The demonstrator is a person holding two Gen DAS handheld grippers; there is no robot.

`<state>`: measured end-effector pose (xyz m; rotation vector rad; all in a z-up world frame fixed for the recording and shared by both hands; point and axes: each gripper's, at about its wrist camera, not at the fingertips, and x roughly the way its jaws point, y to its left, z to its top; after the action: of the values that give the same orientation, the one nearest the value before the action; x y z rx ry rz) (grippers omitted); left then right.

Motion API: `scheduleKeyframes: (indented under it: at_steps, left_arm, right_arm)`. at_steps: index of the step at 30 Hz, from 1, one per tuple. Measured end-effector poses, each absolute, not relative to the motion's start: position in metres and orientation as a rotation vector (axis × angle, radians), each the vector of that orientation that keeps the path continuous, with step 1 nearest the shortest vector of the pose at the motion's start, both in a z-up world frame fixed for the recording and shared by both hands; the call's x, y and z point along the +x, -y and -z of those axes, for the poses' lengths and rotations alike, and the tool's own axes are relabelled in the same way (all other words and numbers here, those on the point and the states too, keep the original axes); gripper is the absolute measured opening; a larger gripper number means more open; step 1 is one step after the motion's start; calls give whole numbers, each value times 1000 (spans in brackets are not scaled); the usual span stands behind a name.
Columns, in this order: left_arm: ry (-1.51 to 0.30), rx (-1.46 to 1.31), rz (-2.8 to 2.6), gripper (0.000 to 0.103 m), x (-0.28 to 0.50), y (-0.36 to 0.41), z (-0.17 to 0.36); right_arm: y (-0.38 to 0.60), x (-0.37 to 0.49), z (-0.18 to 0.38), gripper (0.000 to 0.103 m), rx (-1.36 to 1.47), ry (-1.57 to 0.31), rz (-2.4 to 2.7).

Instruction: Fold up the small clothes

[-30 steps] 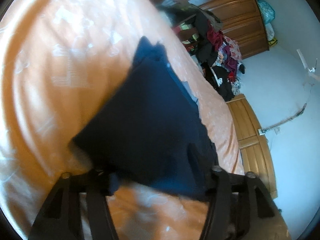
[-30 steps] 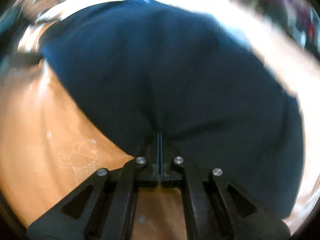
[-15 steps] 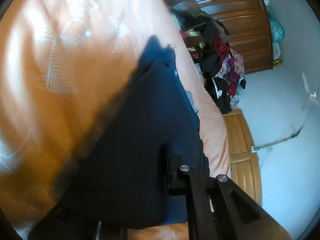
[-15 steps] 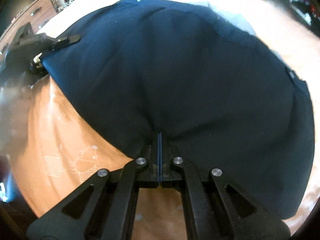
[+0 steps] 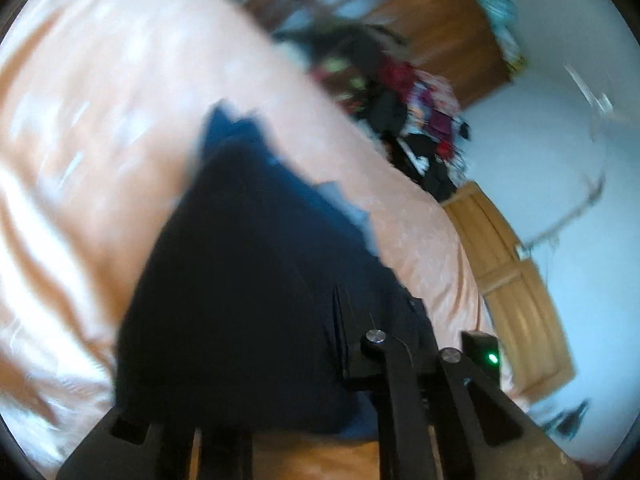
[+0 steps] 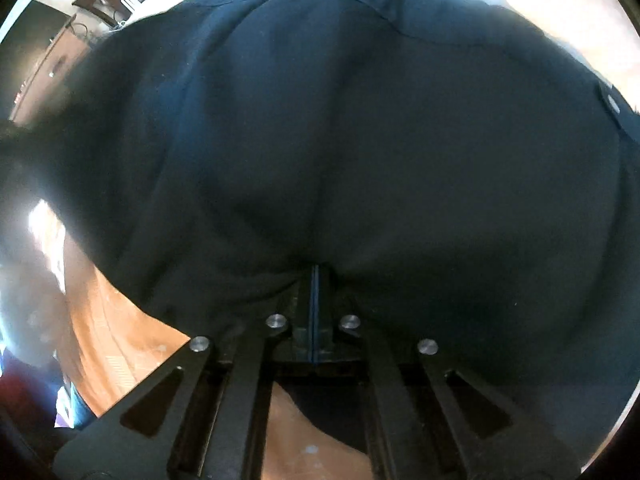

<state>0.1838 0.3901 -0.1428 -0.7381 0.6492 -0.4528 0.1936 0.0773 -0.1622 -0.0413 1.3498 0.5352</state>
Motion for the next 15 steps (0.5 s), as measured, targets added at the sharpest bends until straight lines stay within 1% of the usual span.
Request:
scheduleKeyframes:
  at_steps: [3, 6, 7, 9, 10, 11, 12, 13, 14, 15]
  left_arm:
    - [-590, -651, 539, 16, 181, -362, 108]
    - [-578, -608, 559, 16, 177, -345, 94]
    - [-575, -578, 555, 16, 175, -340, 91]
    - [-570, -506, 572, 16, 171, -324, 82]
    - [-566, -475, 589, 16, 169, -315, 77]
    - [-560, -435, 605, 16, 167, -305, 72]
    - [-556, -396, 626, 16, 166, -294, 67]
    - [-555, -379, 638, 16, 165, -287, 64]
    - [-553, -360, 647, 16, 163, -280, 63]
    - [-555, -336, 660, 16, 162, -270, 61]
  right_arm:
    - [-72, 193, 164, 0, -12, -1338, -547]
    - [-62, 194, 154, 0, 36, -1357, -563]
    - [-59, 193, 142, 5, 14, -1342, -543]
    - [-50, 195, 111, 31, 40, -1255, -550]
    - [-43, 202, 92, 39, 115, -1206, -575]
    - [-39, 209, 78, 63, 165, -1171, -579]
    - [-41, 221, 63, 92, 220, -1124, -587]
    - [-45, 232, 53, 103, 257, -1095, -612]
    - [-55, 241, 48, 103, 290, -1084, -655]
    - [-80, 252, 47, 103, 286, -1123, -689]
